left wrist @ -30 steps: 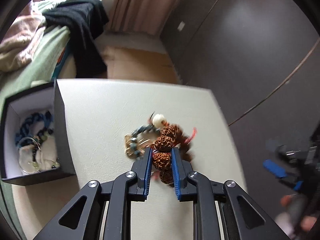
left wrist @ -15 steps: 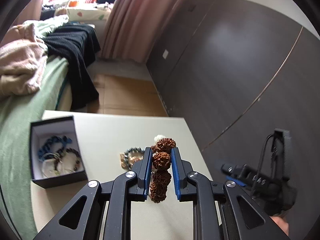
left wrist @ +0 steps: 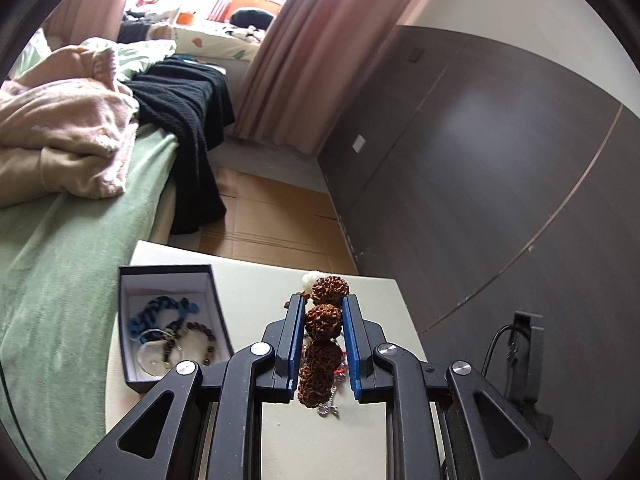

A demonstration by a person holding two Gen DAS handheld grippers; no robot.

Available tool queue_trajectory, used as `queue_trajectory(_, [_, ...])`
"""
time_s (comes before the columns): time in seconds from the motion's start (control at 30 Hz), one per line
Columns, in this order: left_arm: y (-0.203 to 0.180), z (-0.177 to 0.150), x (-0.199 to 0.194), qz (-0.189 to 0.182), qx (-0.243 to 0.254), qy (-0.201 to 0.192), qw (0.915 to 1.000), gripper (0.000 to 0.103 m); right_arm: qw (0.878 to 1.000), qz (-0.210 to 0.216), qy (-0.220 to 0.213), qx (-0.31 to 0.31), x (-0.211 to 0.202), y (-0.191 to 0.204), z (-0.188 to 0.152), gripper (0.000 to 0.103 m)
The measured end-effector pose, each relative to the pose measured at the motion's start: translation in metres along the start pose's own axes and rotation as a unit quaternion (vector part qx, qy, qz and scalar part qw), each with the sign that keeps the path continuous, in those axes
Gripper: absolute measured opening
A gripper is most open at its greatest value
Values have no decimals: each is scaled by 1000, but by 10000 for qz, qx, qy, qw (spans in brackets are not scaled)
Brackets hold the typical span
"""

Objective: Organize jewelry

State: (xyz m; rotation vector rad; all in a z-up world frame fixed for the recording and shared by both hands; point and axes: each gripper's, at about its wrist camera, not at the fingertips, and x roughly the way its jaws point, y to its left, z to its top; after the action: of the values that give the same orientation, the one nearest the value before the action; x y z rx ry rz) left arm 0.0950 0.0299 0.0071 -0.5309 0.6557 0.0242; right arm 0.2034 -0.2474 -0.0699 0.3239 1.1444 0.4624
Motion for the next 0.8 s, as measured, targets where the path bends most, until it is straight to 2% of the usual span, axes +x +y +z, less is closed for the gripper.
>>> queue_trajectory(0.13, [11,4,-1,31,-122,-26,9999,20,9993,320,156,149,21,7,1,66])
queue_trajectory(0.3, [23,10,-2,72,-251,-58,9996,20,9978,469,326,341,50,14,1,64])
queue_trajectory(0.37, [27,11,-3,85,-289,-66,9995,20,9973,487,359,407,60,15,4,55])
queue_trajectory(0.47, [35,15,-4,97,-357,-91,9993,20,9965,462,379,589,76,14,7,31])
queue_trajectory(0.5, [38,16,-6,109,-382,-103,9992,20,9962,455,382,635,79,14,7,13])
queue_trajectory(0.53, [41,17,-7,124,-414,-120,9990,20,9958,509,358,677,80,14,7,5])
queue_trajectory(0.7, [61,24,-12,234,-636,-147,9976,20,9954,802,-117,503,58,29,13,5])
queue_trajectory(0.8, [76,27,-15,297,-850,-193,9957,20,9943,978,-261,321,47,42,14,5])
